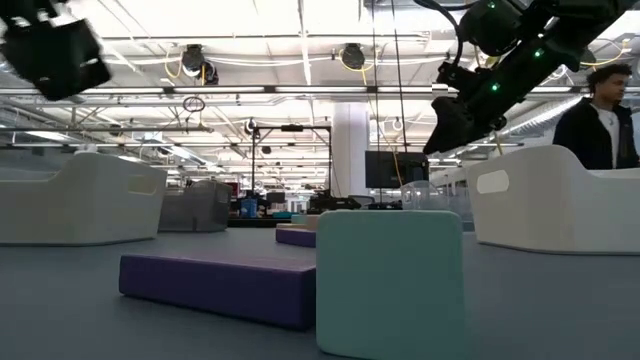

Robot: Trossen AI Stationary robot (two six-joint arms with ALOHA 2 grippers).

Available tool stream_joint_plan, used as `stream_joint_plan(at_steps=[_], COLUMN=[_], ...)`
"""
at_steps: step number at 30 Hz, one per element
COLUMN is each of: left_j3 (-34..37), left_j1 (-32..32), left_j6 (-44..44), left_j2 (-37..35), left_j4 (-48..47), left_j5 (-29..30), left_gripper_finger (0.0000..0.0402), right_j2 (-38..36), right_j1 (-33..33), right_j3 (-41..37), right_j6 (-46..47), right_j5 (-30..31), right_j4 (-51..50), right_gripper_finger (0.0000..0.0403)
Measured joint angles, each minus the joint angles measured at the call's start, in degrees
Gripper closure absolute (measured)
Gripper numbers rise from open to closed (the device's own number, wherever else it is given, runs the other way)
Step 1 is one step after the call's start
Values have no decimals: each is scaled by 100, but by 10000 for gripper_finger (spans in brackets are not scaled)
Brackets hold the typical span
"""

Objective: Sort & place blocks by color
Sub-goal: Put the bottom left brown block into the black bin

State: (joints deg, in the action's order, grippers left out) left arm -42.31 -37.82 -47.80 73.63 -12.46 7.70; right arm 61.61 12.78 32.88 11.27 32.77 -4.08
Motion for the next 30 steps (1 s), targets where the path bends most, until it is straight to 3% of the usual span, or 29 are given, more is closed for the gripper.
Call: stream_joint_plan(at_steps=[9, 25, 30], left_j3=[-41, -41, -40], left_j1=[-594, -487, -457], left_j6=[-498, 1721, 2163], left_j2=[824, 1346, 1654], left_j4=[-123, -1159, -1139], left_j5=[-76, 138, -176], left_gripper_finger=[165, 165, 165], right_j2=[1, 2, 2], right_j1=[-2, -2, -2], right_j3=[0, 0, 0], right_j6=[2, 146, 149], right_j5=[0, 0, 0], right_j4=[3, 44, 43], right_gripper_finger=[163, 163, 163])
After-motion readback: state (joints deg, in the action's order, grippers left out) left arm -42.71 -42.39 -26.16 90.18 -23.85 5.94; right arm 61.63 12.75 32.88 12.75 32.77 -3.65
